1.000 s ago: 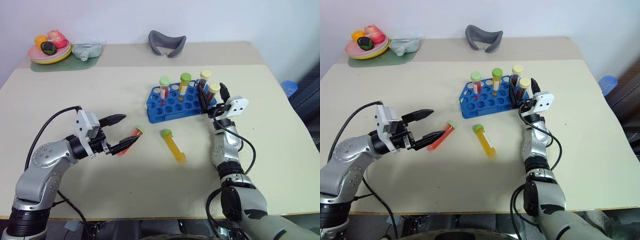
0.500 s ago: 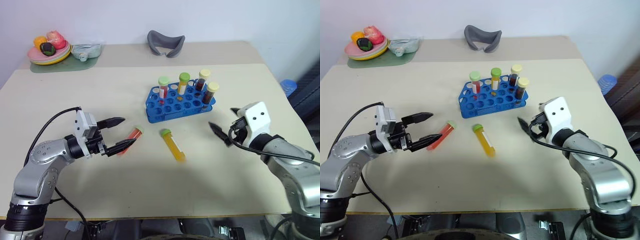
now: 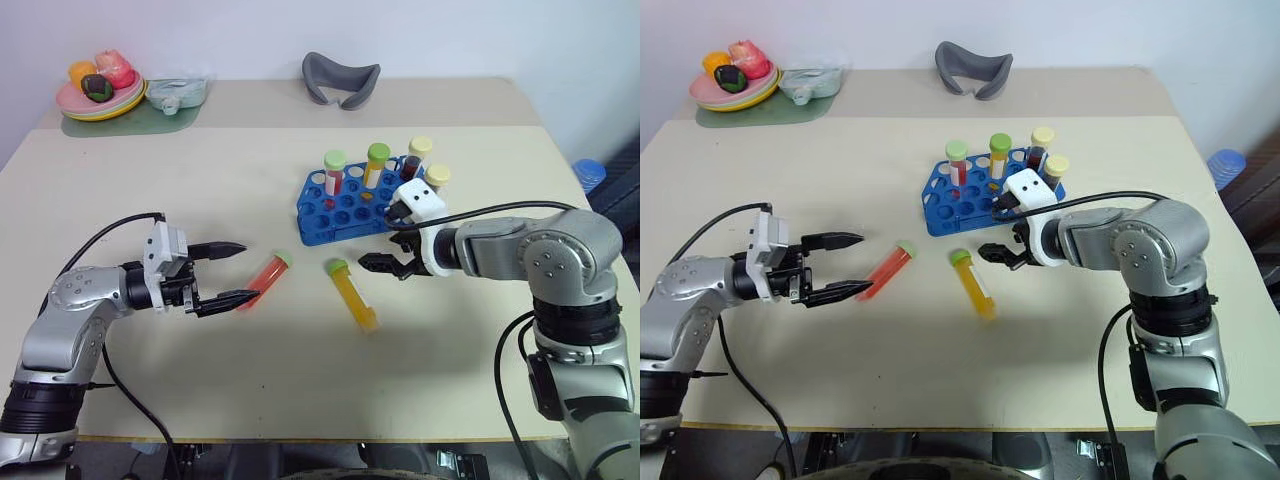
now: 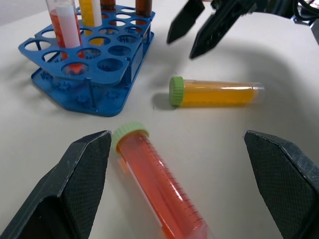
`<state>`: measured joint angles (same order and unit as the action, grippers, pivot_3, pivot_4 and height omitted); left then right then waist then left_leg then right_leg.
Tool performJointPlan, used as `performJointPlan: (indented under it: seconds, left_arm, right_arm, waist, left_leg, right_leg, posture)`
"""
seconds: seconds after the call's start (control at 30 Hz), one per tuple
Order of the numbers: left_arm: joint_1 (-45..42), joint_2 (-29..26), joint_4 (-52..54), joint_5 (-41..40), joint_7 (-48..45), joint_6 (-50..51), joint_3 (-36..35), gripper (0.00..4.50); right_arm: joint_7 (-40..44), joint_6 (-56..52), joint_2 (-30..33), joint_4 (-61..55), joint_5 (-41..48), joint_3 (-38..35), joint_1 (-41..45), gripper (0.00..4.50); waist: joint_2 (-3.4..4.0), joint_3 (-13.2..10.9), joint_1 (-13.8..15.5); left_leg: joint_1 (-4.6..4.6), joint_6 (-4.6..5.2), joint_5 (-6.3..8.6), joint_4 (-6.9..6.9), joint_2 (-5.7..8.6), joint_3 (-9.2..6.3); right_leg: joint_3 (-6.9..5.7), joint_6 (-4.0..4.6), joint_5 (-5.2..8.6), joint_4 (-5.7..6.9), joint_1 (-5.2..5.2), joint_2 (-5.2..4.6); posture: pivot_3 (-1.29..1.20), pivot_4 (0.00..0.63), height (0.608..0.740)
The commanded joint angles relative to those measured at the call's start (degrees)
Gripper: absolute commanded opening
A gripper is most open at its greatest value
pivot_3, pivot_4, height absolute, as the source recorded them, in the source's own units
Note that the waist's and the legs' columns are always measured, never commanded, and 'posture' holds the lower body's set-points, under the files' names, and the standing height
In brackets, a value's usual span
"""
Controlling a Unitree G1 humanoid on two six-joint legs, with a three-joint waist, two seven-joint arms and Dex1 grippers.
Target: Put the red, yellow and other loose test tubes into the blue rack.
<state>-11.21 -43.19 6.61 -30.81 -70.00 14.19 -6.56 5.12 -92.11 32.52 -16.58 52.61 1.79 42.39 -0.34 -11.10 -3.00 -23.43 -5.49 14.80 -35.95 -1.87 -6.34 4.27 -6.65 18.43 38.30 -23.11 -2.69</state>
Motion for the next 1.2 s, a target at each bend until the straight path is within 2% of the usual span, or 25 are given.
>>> performJointPlan:
  seconds: [0.03, 0.17, 0.33, 0.5, 0.97, 1.2]
  left_arm:
    - [-1.0, 1.1, 0.1, 0.7, -0.7, -1.5, 1.4, 4.38]
    - [-2.4, 2.9, -0.4, 1.2, -0.3, -1.3, 3.1, 4.38]
    - [-4.6, 4.2, -2.0, 1.5, -1.3, -1.0, 4.6, 4.38]
    - [-6.7, 4.8, -4.2, 2.3, -1.7, -1.5, 5.4, 4.38]
    - [-7.1, 4.4, -5.3, 3.6, -3.0, -2.7, 5.5, 4.38]
    - [-6.0, 4.2, -4.6, 3.6, -2.8, -2.9, 4.9, 4.38]
  right_arm:
    - [-8.4, -0.4, -2.0, 0.0, 6.1, -2.4, -0.1, 4.47]
    - [-14.8, -0.4, -1.9, 0.3, 15.0, -4.5, -0.8, 4.47]
    - [-20.2, -0.4, 0.5, 0.6, 28.2, -3.2, -1.4, 4.47]
    - [-23.1, -0.4, 1.9, 1.8, 34.2, 0.4, -0.6, 4.47]
    - [-23.5, -0.4, -5.0, 7.1, 29.8, 5.1, 3.1, 4.47]
    - [-23.8, -0.4, -7.4, 5.8, 22.0, 8.1, 3.4, 4.47]
  waist:
    - [0.00, 0.0, 0.0]
    - [0.00, 0.0, -0.2]
    - [-0.01, 0.0, -0.5]
    - [-0.01, 0.0, -1.1]
    - [0.00, 0.0, -1.0]
    - [0.00, 0.0, -1.0]
  left_leg:
    - [0.01, 0.00, 0.00, -0.04, 0.00, 0.00]
    - [0.03, 0.01, 0.00, -0.12, 0.00, -0.02]
    - [0.03, 0.01, 0.00, -0.15, 0.00, -0.03]
    - [0.04, 0.02, -0.01, -0.17, -0.01, -0.05]
    - [0.05, 0.03, -0.02, -0.18, -0.01, -0.08]
    - [0.06, 0.03, -0.02, -0.18, -0.01, -0.08]
  right_leg:
    - [0.00, 0.00, 0.00, 0.04, 0.00, 0.01]
    - [0.01, 0.00, 0.00, 0.19, 0.00, 0.02]
    - [0.00, 0.00, 0.00, 0.23, 0.00, 0.03]
    - [0.00, 0.00, 0.00, 0.26, 0.00, 0.05]
    - [0.01, 0.00, 0.00, 0.35, -0.01, 0.07]
    - [0.00, 0.00, 0.00, 0.36, -0.03, 0.07]
  posture:
    - [0.00, 0.150, 0.740]
    - [0.00, 0.150, 0.740]
    - [0.00, 0.150, 0.740]
    - [0.00, 0.150, 0.740]
    - [0.00, 0.150, 0.740]
    - [0.00, 0.150, 0.740]
